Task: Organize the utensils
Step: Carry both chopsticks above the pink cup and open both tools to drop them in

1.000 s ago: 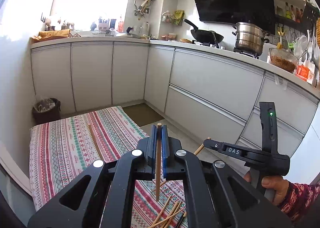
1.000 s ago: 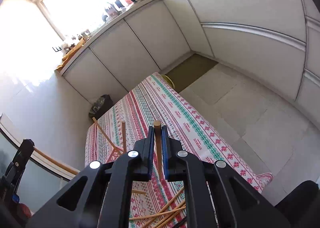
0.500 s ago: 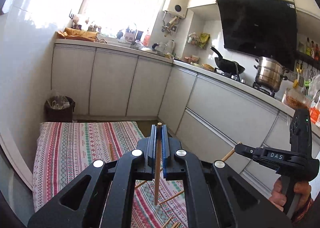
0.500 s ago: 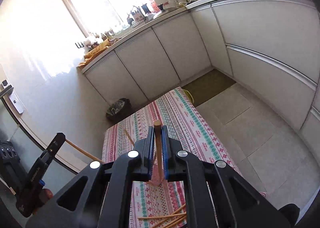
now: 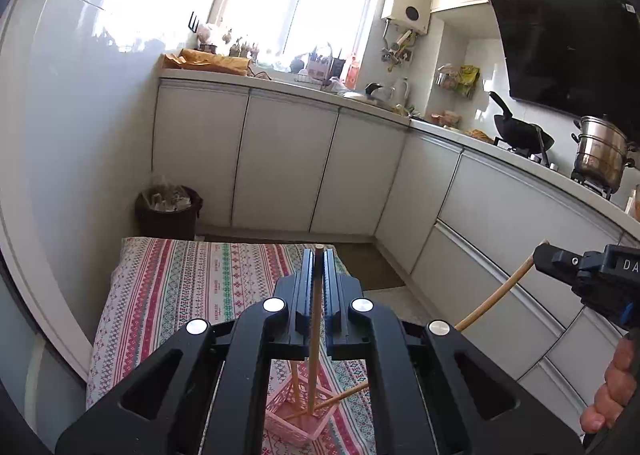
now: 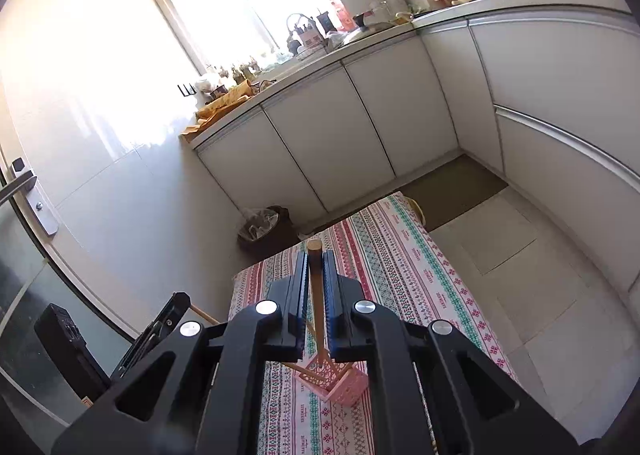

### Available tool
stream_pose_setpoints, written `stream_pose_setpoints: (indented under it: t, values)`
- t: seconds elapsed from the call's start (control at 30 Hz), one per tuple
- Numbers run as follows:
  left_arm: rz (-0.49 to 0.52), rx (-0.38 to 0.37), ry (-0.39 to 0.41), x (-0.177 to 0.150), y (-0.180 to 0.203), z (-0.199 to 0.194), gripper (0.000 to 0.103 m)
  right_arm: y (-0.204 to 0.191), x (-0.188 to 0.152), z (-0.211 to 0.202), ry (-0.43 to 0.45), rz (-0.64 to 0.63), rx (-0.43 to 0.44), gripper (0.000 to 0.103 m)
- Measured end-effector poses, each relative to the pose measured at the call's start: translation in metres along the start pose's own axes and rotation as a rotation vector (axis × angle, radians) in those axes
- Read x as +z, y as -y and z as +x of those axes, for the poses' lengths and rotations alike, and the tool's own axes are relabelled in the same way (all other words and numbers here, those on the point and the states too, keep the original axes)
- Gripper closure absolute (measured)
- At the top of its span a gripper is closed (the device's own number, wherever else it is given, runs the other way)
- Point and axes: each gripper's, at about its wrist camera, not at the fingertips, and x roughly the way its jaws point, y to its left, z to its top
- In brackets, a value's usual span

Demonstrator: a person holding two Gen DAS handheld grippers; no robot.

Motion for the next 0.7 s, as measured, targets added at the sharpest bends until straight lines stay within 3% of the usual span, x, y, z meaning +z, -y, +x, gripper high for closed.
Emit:
stream_pose_setpoints:
  t: [0.2,0.33,0.43,0.7]
  values:
    - [0.012,0.002,-0.045,-0.012,-0.001,0.018,0.100,-0.014,-0.012,0.036,-0.008,-0.103,-0.013,0.095]
    - [0.012,-0.037,-0.095,-0.018,-0.001,0.026,0.095,-0.017,-0.021,0.055,-0.025,-0.135,0.003,0.095]
    - [-0.027,-0.083,-0.082,-0.013,-0.007,0.020,0.081,-0.019,-0.027,0.066,-0.043,-0.157,0.012,0.095]
    - [-0.086,-0.084,-0.015,0.001,-0.019,-0.002,0.079,-0.025,-0.038,0.086,-0.074,-0.193,0.022,0.095]
